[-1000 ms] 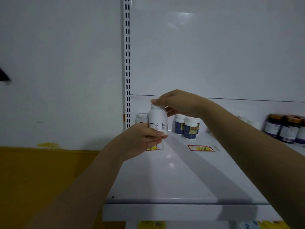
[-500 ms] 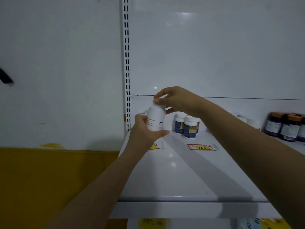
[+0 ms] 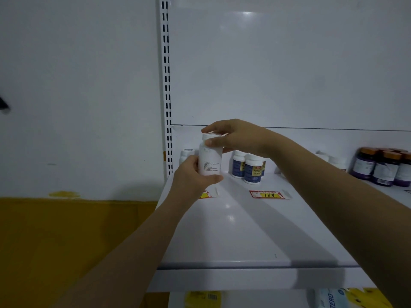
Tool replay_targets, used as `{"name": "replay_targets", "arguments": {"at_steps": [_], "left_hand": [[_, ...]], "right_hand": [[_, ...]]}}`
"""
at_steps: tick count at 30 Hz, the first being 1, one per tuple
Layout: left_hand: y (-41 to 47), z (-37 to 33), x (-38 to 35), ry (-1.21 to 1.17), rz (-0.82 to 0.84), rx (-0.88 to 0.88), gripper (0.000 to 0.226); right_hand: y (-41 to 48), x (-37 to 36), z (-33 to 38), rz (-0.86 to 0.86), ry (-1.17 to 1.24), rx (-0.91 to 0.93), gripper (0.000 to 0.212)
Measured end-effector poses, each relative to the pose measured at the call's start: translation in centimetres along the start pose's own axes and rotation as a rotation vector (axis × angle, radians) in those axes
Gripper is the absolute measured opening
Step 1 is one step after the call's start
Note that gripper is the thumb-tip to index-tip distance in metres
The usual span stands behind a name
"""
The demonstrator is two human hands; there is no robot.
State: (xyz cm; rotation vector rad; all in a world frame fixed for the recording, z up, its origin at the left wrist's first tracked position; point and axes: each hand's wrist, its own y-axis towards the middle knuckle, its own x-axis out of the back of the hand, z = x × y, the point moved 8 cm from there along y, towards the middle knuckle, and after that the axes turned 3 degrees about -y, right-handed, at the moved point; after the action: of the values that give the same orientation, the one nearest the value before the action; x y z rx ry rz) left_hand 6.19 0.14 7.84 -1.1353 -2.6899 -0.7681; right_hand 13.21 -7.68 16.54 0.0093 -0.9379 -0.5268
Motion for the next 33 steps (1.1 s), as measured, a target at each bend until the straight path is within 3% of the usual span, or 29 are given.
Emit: {"name": "replay_targets", "arguments": {"at_steps": [11, 24, 27, 33], "left_hand": [[0.4, -0.2, 1.0, 0.066, -0.073, -0.052, 0.053], [0.4, -0.6, 1.2, 0.111, -0.032, -0.064, 0.052], [0.7, -1.0, 1.3, 0.221, 0.031, -0.076, 0.054], [1.7, 0.1, 4.8, 0.757, 0.017, -0.102, 0.044]], "right_hand": [[0.3, 0.0, 0.8, -0.060, -0.085, 0.062, 0.040], [0.6, 0.1, 1.0, -0.097, -0.153, 0.061, 0.042], [0.9, 0.7, 1.1, -0.105, -0.175, 0.047, 0.038], [1.6, 1.6, 1.4, -0.146, -0.239, 0.003, 0.041]]}}
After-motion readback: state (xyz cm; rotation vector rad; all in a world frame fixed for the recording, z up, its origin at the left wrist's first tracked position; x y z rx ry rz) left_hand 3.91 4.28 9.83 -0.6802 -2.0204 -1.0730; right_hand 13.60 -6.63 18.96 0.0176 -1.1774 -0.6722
